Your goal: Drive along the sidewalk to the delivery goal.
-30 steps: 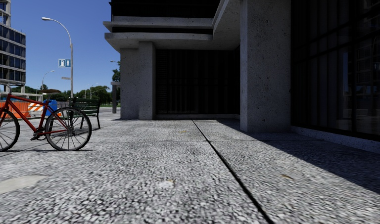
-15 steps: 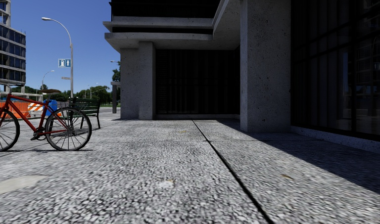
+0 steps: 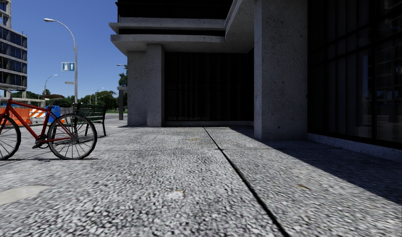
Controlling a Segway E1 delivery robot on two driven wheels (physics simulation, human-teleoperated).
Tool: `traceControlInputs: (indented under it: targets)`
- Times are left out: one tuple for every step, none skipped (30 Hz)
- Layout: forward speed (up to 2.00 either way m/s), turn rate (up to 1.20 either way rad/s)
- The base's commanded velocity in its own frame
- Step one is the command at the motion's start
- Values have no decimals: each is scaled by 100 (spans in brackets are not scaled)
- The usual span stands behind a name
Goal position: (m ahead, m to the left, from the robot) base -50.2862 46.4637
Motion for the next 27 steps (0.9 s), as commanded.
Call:
traceControlInputs:
  targets:
    - [0,0]
    - [0,0]
    - [0,0]
    - [0,0]
    - [0,0]
    - [0,0]
    - [0,0]
    - [0,0]
    - [0,0]
    - [0,0]
    - [0,0]
    - [0,0]
    - [0,0]
    - [0,0]
    - [0,0]
    - [0,0]
    - [0,0]
    - [0,0]
    - [0,15]
    - [0,27]
    - [0,39]
    - [0,39]
    - [28,46]
    - [49,49]
    - [69,50]
    - [69,50]
    - [80,50]
